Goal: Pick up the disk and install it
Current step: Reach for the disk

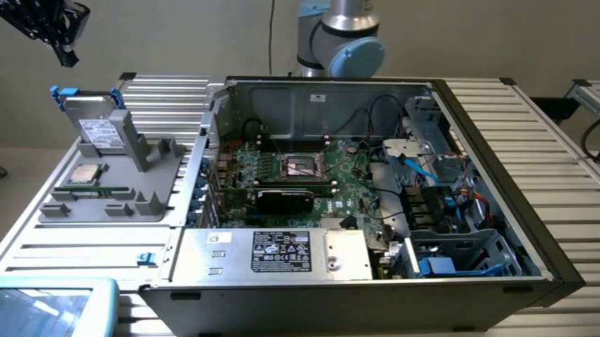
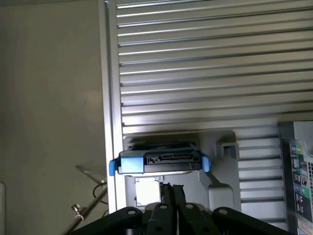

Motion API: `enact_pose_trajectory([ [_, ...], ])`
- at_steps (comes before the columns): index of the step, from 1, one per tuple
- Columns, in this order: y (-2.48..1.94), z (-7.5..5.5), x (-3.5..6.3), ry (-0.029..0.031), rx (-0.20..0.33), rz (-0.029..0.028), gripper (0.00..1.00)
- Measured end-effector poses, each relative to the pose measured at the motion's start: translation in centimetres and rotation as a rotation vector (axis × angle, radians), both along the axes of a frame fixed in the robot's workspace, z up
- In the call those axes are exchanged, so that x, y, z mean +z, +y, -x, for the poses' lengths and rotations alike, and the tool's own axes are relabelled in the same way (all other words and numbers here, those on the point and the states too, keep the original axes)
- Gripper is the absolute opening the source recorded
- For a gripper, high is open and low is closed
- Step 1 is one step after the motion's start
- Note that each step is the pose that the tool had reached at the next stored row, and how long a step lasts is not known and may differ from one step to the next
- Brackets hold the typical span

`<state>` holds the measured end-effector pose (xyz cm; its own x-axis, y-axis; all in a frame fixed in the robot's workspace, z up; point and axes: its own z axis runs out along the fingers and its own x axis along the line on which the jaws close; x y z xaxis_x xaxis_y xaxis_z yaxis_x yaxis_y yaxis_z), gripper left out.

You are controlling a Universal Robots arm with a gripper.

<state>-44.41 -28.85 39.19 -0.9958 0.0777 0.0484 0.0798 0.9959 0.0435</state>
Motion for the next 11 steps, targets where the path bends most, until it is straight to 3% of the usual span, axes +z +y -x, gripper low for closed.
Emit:
enact_pose_trajectory([
  [7,1.28,2.7,-0.05,0.0006,0.000,0.0000,0.11],
  [11,1.30,2.9,-0.05,0.0017,0.000,0.0000,0.11],
])
